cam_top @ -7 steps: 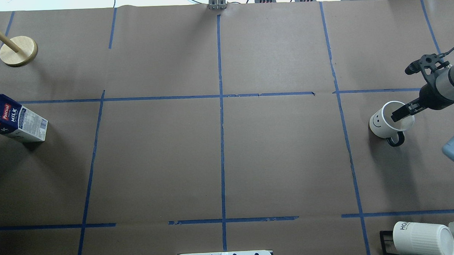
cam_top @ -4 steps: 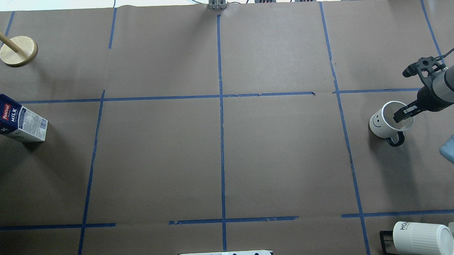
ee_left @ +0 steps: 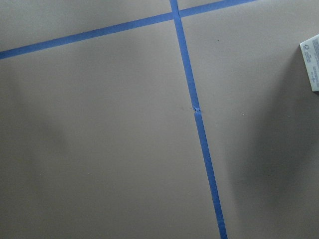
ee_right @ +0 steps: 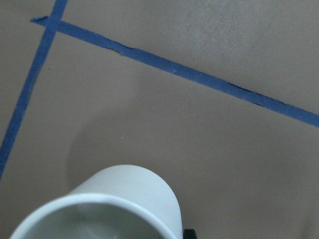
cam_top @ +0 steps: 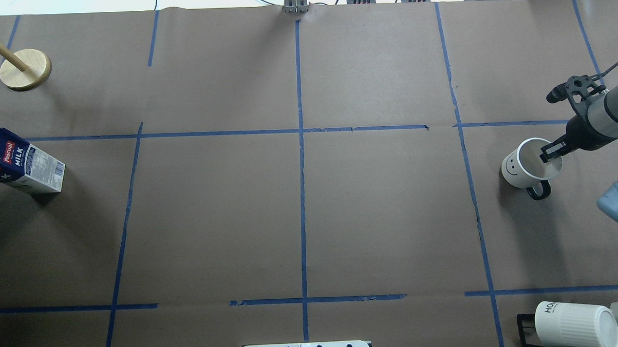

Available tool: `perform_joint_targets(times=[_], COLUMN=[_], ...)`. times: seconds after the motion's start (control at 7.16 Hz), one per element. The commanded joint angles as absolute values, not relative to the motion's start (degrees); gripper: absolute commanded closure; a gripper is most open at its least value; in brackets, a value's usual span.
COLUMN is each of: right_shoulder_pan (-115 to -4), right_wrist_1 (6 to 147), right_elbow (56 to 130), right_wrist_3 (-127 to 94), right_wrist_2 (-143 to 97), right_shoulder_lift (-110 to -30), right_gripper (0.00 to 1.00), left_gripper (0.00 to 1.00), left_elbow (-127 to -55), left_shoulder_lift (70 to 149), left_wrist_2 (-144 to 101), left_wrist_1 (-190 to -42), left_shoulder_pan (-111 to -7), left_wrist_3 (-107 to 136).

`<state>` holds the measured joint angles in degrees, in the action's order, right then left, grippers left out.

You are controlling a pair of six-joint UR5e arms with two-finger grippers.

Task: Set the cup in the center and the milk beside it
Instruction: 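Close the right gripper on the white mug rim, then carry the white mug with the right gripper to the table center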

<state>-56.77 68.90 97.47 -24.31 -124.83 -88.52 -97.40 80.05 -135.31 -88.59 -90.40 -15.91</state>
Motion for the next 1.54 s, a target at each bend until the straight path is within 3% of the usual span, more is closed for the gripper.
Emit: perform_joint_targets(times=[0.0,0.56,0.84,1.4], right_shoulder_pan=[-56.5,-47.1,-42.5,-37.3], right_wrist_1=[71.4,86.8,87.2,86.8], right_elbow=[98.3,96.8,88.8,83.6], right_wrist_3=[-36.0,-59.1,-69.4,-70.8], right_wrist_2=[-125.7,-123.0,-118.8,-112.9], right_shoulder_lift=[-82.8,-61.7,-51.2,-45.7], right_gripper=[0.96,0.97,0.97,0.97], left_gripper=[0.00,0.00,0.00,0.00], left_elbow=[-97.6,-97.6,-97.6,-97.3], left_shoulder_lift=[80.0,80.0,80.0,80.0], left_wrist_2=[-135.4,-135.4,-135.4,-137.5], left_wrist_1=[-88.6,-88.6,-88.6,-88.5], left_shoulder_pan=[-90.4,-90.4,-90.4,-90.4], left_wrist_3=[-15.9,-15.9,-15.9,-15.9])
